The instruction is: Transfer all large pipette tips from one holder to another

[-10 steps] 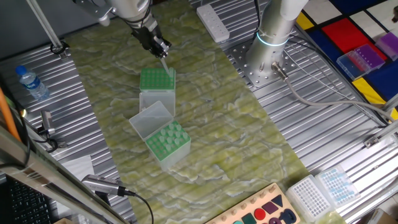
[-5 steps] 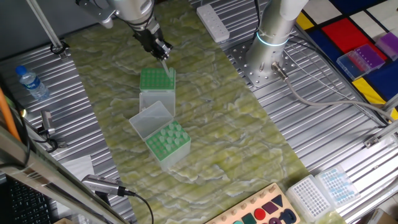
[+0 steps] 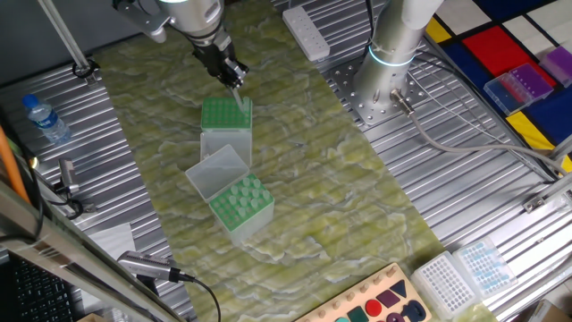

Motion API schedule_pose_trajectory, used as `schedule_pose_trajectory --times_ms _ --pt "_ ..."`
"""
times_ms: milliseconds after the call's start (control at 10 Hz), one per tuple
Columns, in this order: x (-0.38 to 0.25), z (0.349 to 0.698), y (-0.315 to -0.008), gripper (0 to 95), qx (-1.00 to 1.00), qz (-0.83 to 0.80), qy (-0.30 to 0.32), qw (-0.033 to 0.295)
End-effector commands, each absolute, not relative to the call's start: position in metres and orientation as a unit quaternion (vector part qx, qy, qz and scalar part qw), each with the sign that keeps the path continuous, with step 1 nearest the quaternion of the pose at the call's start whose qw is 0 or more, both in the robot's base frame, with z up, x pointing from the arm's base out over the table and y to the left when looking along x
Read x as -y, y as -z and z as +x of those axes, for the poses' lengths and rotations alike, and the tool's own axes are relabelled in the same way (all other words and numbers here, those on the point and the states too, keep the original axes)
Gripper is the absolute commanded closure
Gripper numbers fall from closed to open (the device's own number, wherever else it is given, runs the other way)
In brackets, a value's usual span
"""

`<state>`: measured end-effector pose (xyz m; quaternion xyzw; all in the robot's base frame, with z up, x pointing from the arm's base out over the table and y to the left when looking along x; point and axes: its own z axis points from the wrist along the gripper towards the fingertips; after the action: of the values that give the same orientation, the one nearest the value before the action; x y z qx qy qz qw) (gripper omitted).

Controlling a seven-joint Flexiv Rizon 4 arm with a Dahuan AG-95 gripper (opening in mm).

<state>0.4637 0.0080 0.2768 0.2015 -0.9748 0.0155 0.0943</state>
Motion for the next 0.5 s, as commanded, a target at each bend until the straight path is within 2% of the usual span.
schedule_pose_trajectory --times_ms 100,500 --pt "-0.0085 0.461 -0.2741 95.0 0.975 0.202 -0.017 0.092" --pt "-0.0081 0.4532 -0.2651 95.0 0.975 0.206 -0.019 0.076"
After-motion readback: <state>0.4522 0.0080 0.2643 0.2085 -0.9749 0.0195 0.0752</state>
